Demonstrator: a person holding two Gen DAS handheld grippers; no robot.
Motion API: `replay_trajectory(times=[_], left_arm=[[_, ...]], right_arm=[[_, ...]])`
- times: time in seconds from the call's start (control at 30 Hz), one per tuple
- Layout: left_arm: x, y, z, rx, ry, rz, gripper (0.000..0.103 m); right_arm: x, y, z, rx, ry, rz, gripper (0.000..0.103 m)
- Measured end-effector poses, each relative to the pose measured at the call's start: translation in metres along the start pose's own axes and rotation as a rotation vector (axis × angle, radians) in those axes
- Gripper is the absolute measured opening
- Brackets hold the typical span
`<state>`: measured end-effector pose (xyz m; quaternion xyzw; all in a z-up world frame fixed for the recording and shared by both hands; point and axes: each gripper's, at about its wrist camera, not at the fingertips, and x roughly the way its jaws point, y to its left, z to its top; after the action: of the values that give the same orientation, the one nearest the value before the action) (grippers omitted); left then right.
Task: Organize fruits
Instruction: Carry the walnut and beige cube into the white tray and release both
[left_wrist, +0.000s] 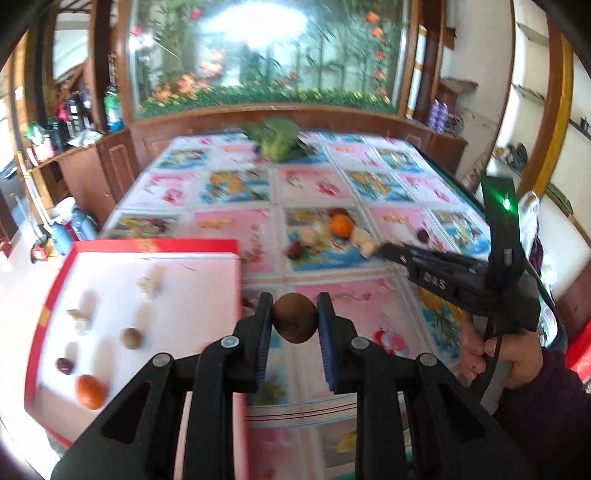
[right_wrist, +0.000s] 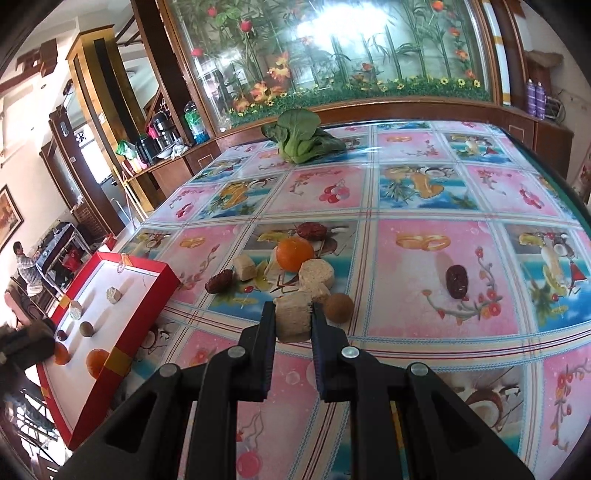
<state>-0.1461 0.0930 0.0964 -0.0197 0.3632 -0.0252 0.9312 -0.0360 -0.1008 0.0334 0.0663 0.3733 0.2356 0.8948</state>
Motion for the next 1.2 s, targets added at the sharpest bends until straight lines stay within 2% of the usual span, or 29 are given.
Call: replay_trajectory(times=[0.1, 0.27, 0.37, 0.57, 0.67, 0.9, 1.2], left_arm=[[-0.017, 0.024, -0.001, -0.039, -0.053, 0.038, 0.026], [-0.032, 0.06, -0.006, -0.086, -0.089, 0.111, 0.026], [-0.036, 0.076, -0.01, -0.109, -0.094, 0.138, 0.026], [-0.046, 0.097, -0.02, -0.147, -0.112, 0.167, 0.026], [-0.047, 0.105, -0.025, -0.155, -0.109, 0.184, 0.026], [-0.044, 0.12, -0.039, -0.17, -0.083, 0.209, 0.026], [-0.016, 0.131, -0.054, -0.14, 0.019, 0.268, 0.026]], right_arm=[[0.006, 0.0, 0.0, 0.023, 0.023, 0.014, 0.016], [0.006, 0.021, 0.0, 0.045, 0.029, 0.06, 0.016], [0.008, 0.055, 0.002, 0.017, 0.036, 0.125, 0.016], [0.015, 0.137, 0.005, -0.127, 0.068, 0.241, 0.016], [0.024, 0.166, 0.006, -0.17, 0.1, 0.271, 0.016], [0.046, 0.192, -0.007, -0.184, 0.181, 0.273, 0.016], [0.067, 0.193, -0.004, -0.163, 0.217, 0.189, 0.016]])
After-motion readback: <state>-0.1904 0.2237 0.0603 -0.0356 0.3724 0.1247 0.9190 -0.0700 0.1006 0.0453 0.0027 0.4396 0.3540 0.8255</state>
